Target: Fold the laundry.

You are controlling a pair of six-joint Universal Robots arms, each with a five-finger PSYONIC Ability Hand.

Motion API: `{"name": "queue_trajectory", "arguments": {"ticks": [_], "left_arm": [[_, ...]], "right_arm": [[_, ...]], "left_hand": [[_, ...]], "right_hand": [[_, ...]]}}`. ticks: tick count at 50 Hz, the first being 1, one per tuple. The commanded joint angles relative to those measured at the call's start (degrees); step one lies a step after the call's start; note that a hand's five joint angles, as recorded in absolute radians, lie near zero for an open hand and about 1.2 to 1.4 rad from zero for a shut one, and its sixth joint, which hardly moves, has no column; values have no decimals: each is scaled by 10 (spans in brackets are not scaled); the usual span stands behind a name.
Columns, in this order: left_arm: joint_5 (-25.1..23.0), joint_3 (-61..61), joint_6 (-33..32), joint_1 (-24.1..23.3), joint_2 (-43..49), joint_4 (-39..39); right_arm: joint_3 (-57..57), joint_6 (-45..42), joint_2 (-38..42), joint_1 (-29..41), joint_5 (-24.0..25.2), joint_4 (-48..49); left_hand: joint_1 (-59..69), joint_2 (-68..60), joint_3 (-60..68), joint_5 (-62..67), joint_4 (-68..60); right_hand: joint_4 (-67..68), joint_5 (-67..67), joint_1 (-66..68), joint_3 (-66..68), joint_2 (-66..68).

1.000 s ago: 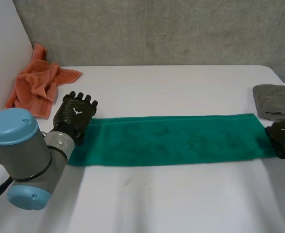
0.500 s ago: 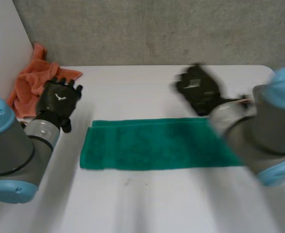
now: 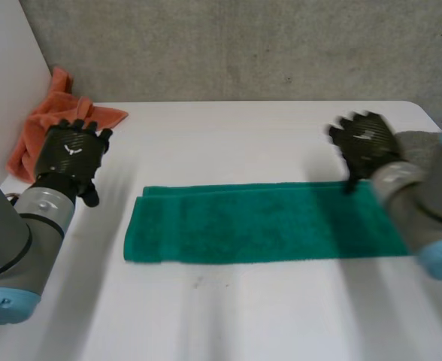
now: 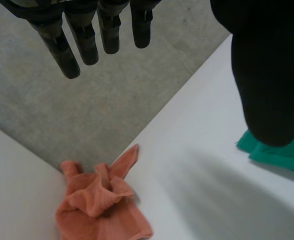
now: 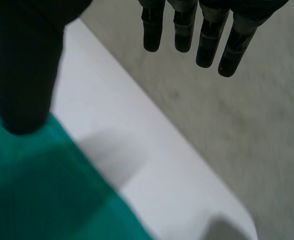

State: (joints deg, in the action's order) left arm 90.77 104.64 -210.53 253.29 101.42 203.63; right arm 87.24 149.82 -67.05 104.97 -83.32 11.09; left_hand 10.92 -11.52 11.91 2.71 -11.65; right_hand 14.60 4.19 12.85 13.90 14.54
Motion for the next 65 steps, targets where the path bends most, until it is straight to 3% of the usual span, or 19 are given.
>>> {"name": "queue_trajectory", "arguments": {"ticks": [1,7,25,31,45,46,49,53,65], "left_arm": [[0,13,-1,-14,4,0],[0,16,-1,-15,7,0],[0,21,-1,-26,24,2],[0,22,-1,-26,24,4],[0,23,0,-26,19,4],[0,24,-1,-26,19,4],[0,24,-1,-27,20,4],[0,25,-1,-27,21,4],[0,26,0,-27,20,4]], "right_arm": [[114,-68,-19,-191,110,-44],[161,-151,-18,-285,157,-49],[173,-172,25,-303,162,37],[163,-173,38,-304,160,39],[156,-168,17,-306,149,32],[158,-168,17,-307,150,32],[165,-168,17,-309,154,32],[166,-174,17,-319,153,31],[162,-174,33,-329,160,33]], "left_hand": [[-9,15,-19,-27,16],[-9,15,-19,-27,16],[-9,15,-19,-27,16],[-9,15,-19,-27,16],[-9,15,-19,-27,16],[-9,15,-19,-27,16],[-9,15,-19,-27,16],[-9,15,-19,-27,16],[-9,15,-19,-27,16]], "right_hand": [[56,60,73,63,56],[140,144,157,147,140],[321,326,339,328,322],[654,658,671,661,654],[654,658,672,661,655],[606,610,624,613,607],[252,256,270,259,253],[174,178,191,181,174],[220,225,238,227,221]]}}
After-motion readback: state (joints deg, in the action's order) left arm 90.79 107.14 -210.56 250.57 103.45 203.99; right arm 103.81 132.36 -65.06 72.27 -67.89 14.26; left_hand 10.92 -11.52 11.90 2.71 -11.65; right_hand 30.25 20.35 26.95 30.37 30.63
